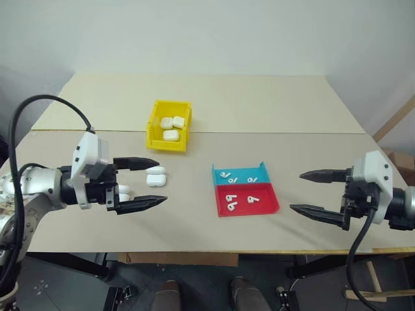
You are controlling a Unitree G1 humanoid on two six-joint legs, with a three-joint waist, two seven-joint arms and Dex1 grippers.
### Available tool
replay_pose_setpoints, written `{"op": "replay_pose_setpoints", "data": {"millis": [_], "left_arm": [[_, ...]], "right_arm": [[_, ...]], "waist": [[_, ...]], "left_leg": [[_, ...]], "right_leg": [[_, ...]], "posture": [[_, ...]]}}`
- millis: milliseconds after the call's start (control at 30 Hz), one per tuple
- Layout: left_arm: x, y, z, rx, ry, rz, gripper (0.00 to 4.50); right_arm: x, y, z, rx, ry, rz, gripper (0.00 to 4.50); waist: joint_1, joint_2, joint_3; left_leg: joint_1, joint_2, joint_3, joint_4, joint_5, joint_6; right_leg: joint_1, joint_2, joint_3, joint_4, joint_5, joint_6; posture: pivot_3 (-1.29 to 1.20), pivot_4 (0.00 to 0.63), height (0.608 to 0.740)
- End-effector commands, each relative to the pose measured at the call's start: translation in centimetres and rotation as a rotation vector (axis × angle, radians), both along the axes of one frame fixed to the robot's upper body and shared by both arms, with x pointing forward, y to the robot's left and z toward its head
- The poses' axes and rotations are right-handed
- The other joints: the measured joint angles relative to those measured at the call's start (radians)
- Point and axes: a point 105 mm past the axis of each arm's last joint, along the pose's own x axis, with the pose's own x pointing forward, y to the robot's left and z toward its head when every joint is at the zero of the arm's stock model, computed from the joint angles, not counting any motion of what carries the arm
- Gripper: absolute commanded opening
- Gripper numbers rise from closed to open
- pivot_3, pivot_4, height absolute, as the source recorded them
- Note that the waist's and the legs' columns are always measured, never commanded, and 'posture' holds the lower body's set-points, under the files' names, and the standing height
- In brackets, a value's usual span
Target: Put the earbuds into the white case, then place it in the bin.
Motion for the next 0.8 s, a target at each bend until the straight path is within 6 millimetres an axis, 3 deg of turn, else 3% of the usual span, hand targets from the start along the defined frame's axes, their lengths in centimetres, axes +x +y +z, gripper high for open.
{"op": "replay_pose_setpoints", "data": {"millis": [33, 433, 600, 800], "left_arm": [[0.3, -0.1, 1.0, -0.040, -0.037, 0.001, 4.50], [0.8, 1.6, 1.7, -0.045, 0.023, 0.061, 4.50], [1.8, 3.7, 0.6, 0.157, 0.184, 0.266, 4.50], [3.8, 4.5, 0.7, 0.256, 0.365, 0.534, 4.50]], "right_arm": [[-0.3, 0.2, 1.1, 0.001, -0.059, 0.012, 4.47], [0.0, 0.2, 1.3, -0.003, -0.070, 0.014, 4.47], [0.0, 0.4, 1.8, -0.002, -0.063, 0.000, 4.47], [-0.2, 0.7, 1.0, 0.010, -0.052, -0.015, 4.47]], "waist": [[0.000, 0.000, 0.000], [-0.001, 0.000, 0.000], [-0.005, -0.001, 0.000], [0.005, -0.001, 0.001]], "left_leg": [[0.000, 0.000, 0.000, 0.000, 0.000, 0.000], [0.000, 0.000, 0.000, 0.000, 0.000, 0.000], [0.000, 0.000, -0.001, 0.000, 0.000, 0.000], [0.000, 0.000, -0.002, 0.000, 0.000, 0.000]], "right_leg": [[0.000, 0.000, 0.000, 0.000, 0.000, 0.000], [0.000, 0.000, 0.000, 0.000, 0.000, 0.001], [0.000, 0.000, 0.000, 0.000, -0.002, 0.003], [0.000, 0.000, -0.001, 0.000, -0.002, 0.004]], "posture": [[0.00, 0.150, 0.740], [0.00, 0.150, 0.740], [0.00, 0.150, 0.740], [0.00, 0.150, 0.740]]}}
